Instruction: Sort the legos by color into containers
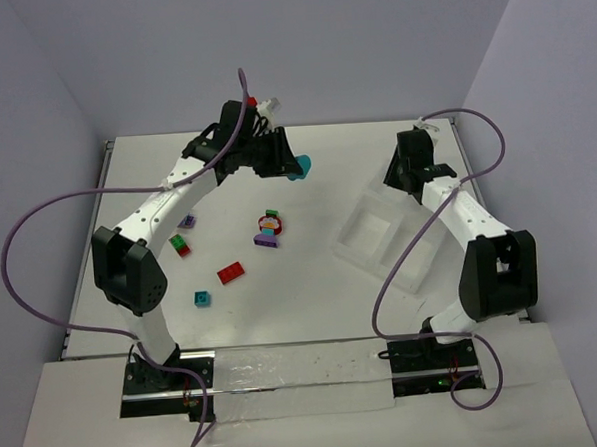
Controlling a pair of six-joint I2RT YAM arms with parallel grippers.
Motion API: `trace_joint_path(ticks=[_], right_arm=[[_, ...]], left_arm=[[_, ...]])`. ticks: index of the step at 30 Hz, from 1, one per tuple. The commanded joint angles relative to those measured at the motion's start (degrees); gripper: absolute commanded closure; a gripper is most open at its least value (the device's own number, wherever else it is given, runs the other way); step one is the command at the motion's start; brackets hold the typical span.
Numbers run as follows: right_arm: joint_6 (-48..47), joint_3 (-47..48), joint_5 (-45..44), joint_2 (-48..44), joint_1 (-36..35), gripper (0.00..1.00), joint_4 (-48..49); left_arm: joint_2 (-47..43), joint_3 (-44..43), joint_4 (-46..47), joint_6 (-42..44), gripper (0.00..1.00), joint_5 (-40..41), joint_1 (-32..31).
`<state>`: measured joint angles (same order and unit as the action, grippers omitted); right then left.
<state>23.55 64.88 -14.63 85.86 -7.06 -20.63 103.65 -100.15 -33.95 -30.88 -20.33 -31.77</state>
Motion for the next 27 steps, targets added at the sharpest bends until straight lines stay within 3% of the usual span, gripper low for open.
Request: trace_joint_path(ticks=[1, 6, 8, 9, 11, 18, 27], right_arm=[[-0.87, 3.65, -1.97, 2.66, 0.64, 0.92, 3.38], [-1.41, 6.58, -4.35, 7.05, 0.82, 0.79, 3.49], [-1.83, 8.78, -3.86, 9.56, 0.90, 0.41, 3.02], [-1.66, 9.59, -3.91, 10.30, 0.90, 0.30, 2.50], [-1.50, 10.14, -3.91, 10.54, 0.90, 0.20, 2.11], [-2.46, 12.09, -3.41, 6.27, 0.82, 0.19, -0.29], [0.33, 9.81, -0.88, -9.26, 0.99, 0.18, -2.23]], left_arm=[[2.60, -6.14, -0.15, 0.92, 1.00, -1.52, -1.14], [5.79, -10.79, -1.82, 0.91, 1.00, -0.94, -1.54], [8.59, -15.35, -3.13, 0.74, 1.00, -1.37, -1.81], [9.48, -16.96, -3.66, 0.94, 1.00, -1.31, -2.03], [10.79, -19.81, -4.74, 1.40, 1.00, -0.55, -2.72], [14.41, -25.99, -5.98, 2.80, 1.00, -1.96, -3.79], [25.20, -34.79, 1.22, -1.84, 1.00, -8.13, -7.81]])
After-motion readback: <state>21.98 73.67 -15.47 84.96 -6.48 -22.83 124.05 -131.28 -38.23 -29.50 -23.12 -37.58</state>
